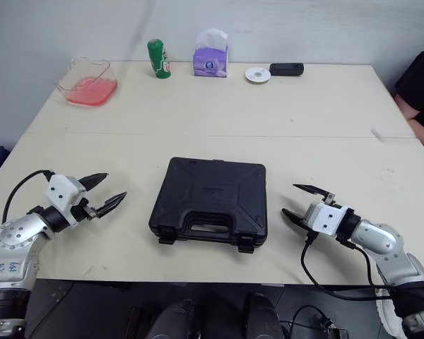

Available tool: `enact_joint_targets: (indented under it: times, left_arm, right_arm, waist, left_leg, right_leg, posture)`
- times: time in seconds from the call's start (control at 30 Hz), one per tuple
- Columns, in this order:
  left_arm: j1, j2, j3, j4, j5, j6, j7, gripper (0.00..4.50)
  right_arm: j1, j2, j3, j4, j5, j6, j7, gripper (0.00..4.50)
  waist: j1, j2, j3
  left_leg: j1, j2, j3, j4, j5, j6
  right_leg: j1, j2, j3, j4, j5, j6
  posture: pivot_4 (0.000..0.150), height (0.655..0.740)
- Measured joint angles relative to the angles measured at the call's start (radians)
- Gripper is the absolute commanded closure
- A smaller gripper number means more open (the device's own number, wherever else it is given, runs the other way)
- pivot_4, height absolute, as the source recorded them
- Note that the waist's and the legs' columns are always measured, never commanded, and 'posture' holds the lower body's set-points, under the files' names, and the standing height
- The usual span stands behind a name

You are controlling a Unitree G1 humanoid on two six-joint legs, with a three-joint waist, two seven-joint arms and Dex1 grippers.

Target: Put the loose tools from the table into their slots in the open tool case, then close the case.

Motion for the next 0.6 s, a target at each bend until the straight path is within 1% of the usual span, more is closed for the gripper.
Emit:
enact_joint_targets:
  times: [0.03,0.1,0.13,0.17,0.27,0.3,0.33,0.5,0.6]
  left_arm:
    - [0.0,0.0,0.002,-0.014,-0.01,0.012,-0.003,0.79]
    - [0.0,-0.001,0.003,-0.042,-0.017,0.031,-0.012,1.34]
    - [-0.001,-0.002,0.003,-0.05,-0.019,0.039,-0.016,1.68]
    - [-0.003,-0.005,-0.001,-0.059,-0.021,0.047,-0.021,2.12]
    - [-0.037,-0.017,-0.027,-0.075,-0.024,0.081,-0.029,3.58]
    - [-0.054,-0.021,-0.037,-0.076,-0.024,0.091,-0.029,4.12]
    - [-0.068,-0.023,-0.047,-0.076,-0.021,0.101,-0.028,4.46]
    - [-0.148,-0.038,-0.116,-0.06,0.017,0.164,-0.02,4.46]
    - [-0.174,-0.063,-0.156,-0.033,0.036,0.197,-0.017,4.46]
  right_arm:
    - [0.012,-0.007,-0.006,-0.029,0.037,0.054,0.03,1.1]
    - [0.048,-0.02,-0.026,-0.105,0.12,0.18,0.09,1.79]
    - [0.063,-0.019,-0.035,-0.142,0.162,0.235,0.116,2.27]
    - [0.073,-0.016,-0.04,-0.175,0.195,0.284,0.138,2.82]
    - [0.069,0.003,-0.044,-0.229,0.219,0.391,0.158,4.42]
    - [0.062,0.014,-0.044,-0.238,0.217,0.417,0.158,4.5]
    - [0.055,0.026,-0.044,-0.245,0.213,0.435,0.155,4.5]
    - [-0.004,0.085,-0.039,-0.253,0.118,0.51,0.121,4.5]
    - [-0.027,0.109,-0.011,-0.249,0.04,0.509,0.117,4.5]
  waist:
    - [0.0,0.0,0.0]
    - [0.0,0.0,0.0]
    - [0.0,0.0,0.0]
    - [0.0,0.0,0.0]
    - [0.0,0.0,0.0]
    - [0.0,0.0,0.0]
    - [0.001,0.0,0.0]
    - [0.001,0.0,0.0]
    - [0.001,0.0,0.0]
  left_leg:
    - [0.0,0.0,-0.001,0.0,0.0,0.0]
    - [0.0,0.0,-0.004,-0.001,0.0,-0.001]
    - [0.0,0.0,-0.005,-0.001,-0.001,-0.001]
    - [0.0,0.0,-0.005,-0.001,-0.001,-0.001]
    - [0.001,0.0,-0.005,0.0,0.0,-0.001]
    - [0.001,0.0,-0.005,0.0,0.0,-0.001]
    - [0.001,0.0,-0.005,0.0,0.0,-0.001]
    - [0.0,-0.001,-0.005,-0.001,0.0,-0.001]
    - [0.0,-0.001,-0.004,0.0,0.0,-0.001]
  right_leg:
    - [0.001,0.0,0.0,-0.001,0.0,0.0]
    - [0.003,0.0,-0.001,-0.004,0.0,0.0]
    - [0.004,0.0,-0.002,-0.004,0.0,0.0]
    - [0.004,0.0,-0.002,-0.005,0.0,0.0]
    - [0.005,0.0,-0.003,-0.005,0.0,0.0]
    - [0.005,0.0,-0.003,-0.005,0.0,0.0]
    - [0.005,0.001,-0.003,-0.005,0.0,0.0]
    - [0.005,0.002,-0.006,-0.005,0.0,0.0]
    - [0.005,0.002,-0.008,-0.005,0.0,0.0]
  posture:
    - [0.15,0.74]
    - [0.15,0.74]
    - [0.15,0.74]
    - [0.15,0.74]
    - [0.15,0.74]
    - [0.15,0.74]
    - [0.15,0.74]
    - [0.15,0.74]
    - [0.15,0.74]
